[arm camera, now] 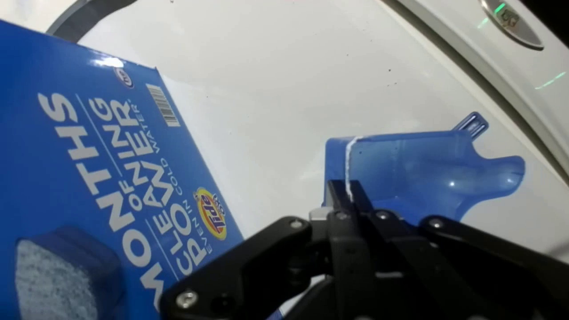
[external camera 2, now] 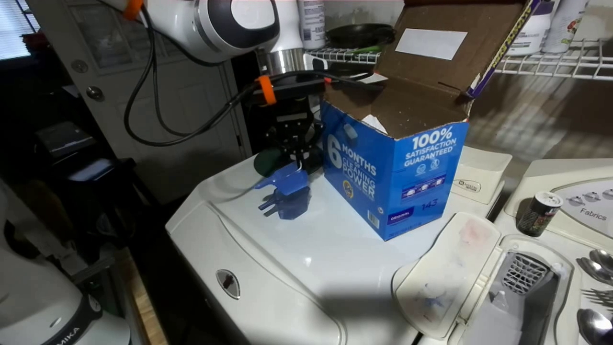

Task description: Rotate the measuring cup at the top of the stack.

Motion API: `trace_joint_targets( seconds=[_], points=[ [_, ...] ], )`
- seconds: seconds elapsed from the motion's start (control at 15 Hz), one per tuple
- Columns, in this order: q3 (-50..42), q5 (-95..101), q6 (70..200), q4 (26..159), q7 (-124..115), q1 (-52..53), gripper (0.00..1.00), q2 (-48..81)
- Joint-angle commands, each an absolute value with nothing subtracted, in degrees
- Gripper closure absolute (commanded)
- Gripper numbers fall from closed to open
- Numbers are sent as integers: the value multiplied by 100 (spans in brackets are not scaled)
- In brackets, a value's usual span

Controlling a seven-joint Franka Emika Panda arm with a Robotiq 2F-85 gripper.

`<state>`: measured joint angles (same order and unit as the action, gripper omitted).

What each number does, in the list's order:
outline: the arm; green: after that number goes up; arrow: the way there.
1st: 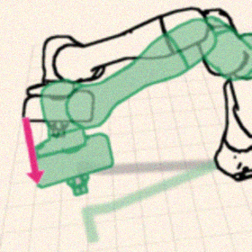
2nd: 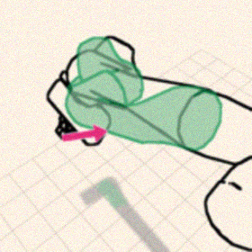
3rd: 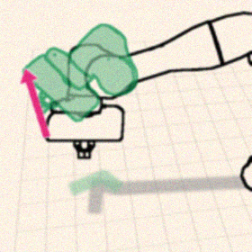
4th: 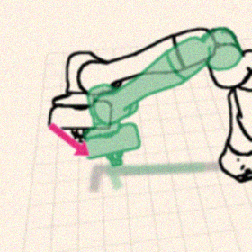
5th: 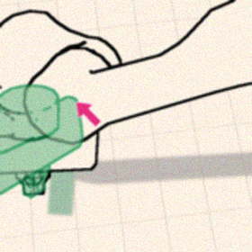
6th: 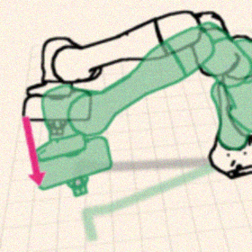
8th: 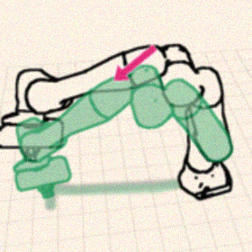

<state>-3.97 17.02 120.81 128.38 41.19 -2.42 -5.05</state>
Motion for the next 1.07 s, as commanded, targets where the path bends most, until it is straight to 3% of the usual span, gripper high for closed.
trace_joint_targets(
  seconds=[0.0, 1.0],
  points=[
    [-340, 2027, 12484, 13009, 4353, -198, 99, -537],
    [-296, 1468, 13048, 13250, 5733, -55, 99, -406]
  ],
)
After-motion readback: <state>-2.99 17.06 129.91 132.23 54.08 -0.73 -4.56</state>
